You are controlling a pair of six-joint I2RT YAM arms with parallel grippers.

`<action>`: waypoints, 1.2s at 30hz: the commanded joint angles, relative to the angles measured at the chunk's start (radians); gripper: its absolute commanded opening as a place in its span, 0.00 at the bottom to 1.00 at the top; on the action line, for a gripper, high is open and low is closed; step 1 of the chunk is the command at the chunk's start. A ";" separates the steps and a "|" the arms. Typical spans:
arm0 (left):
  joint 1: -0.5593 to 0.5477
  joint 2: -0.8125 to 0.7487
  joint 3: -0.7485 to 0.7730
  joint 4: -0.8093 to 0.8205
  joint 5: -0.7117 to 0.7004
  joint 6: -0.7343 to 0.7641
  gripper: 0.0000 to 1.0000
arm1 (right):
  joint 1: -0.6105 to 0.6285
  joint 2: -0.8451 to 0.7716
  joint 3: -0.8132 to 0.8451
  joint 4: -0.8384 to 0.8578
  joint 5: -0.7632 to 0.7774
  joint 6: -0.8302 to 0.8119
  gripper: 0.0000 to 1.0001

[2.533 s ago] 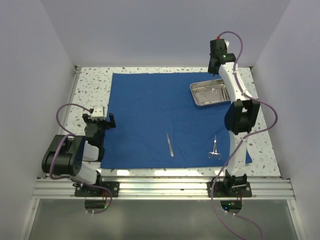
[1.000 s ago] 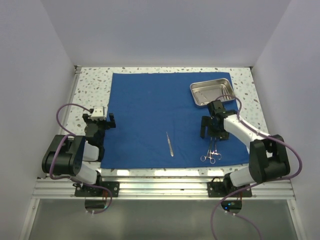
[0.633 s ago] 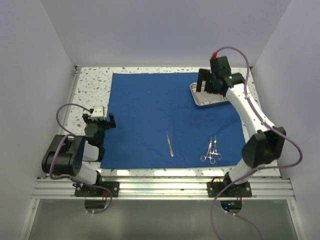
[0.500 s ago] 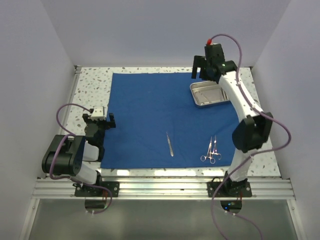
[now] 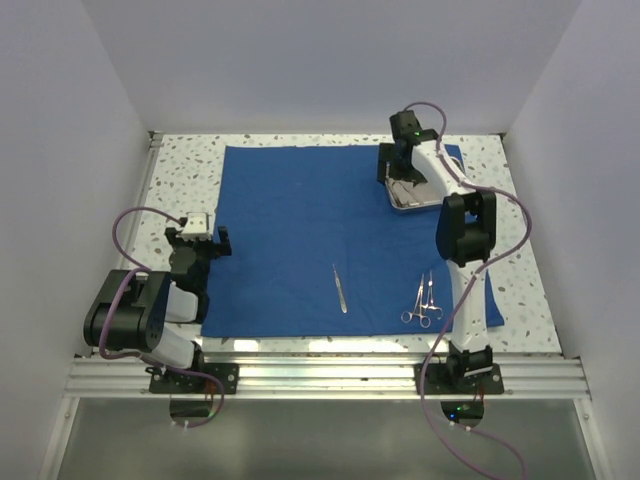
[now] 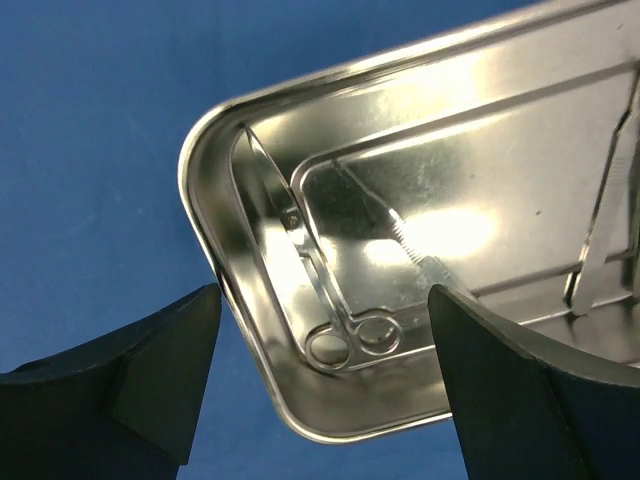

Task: Open and lay out the surgical kit
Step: Adjust the container in the surgical kit.

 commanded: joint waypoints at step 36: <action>-0.004 0.001 0.012 0.094 -0.018 0.012 1.00 | -0.049 -0.080 -0.137 0.127 -0.200 0.001 0.77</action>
